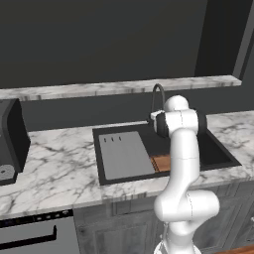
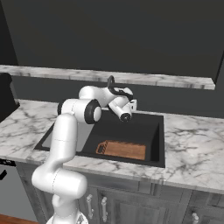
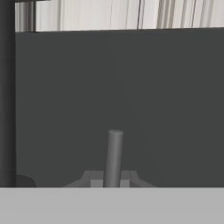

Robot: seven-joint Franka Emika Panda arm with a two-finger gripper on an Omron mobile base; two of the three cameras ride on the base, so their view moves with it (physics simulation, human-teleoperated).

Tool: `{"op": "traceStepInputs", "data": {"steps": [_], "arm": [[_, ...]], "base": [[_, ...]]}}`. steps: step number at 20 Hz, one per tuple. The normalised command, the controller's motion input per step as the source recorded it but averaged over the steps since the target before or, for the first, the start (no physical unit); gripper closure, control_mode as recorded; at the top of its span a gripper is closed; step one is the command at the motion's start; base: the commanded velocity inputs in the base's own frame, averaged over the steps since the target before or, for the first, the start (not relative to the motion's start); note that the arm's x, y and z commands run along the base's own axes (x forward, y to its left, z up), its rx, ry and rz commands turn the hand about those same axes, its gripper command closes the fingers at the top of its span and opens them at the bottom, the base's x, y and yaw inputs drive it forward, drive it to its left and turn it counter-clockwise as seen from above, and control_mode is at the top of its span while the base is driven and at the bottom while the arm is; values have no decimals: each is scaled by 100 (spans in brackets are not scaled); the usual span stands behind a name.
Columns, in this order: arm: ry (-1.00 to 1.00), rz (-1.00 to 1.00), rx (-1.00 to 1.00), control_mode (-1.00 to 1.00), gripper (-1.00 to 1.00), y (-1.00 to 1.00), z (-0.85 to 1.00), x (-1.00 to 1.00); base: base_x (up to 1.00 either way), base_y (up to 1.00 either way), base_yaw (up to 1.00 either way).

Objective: Turn on the sink faucet with hot water and rinse the cutting board for ten seconds, then turn off the faucet. Push the cutting board to reach the water if necessary.

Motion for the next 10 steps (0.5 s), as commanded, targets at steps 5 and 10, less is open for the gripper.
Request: {"op": "traceStepInputs", "data": {"steps": [5, 10], "arm": [[0, 0, 0, -100, 100, 0, 0, 0], [0, 0, 0, -100, 100, -18, 0, 0]], "base": [[0, 0, 0], [0, 0, 0]]}}
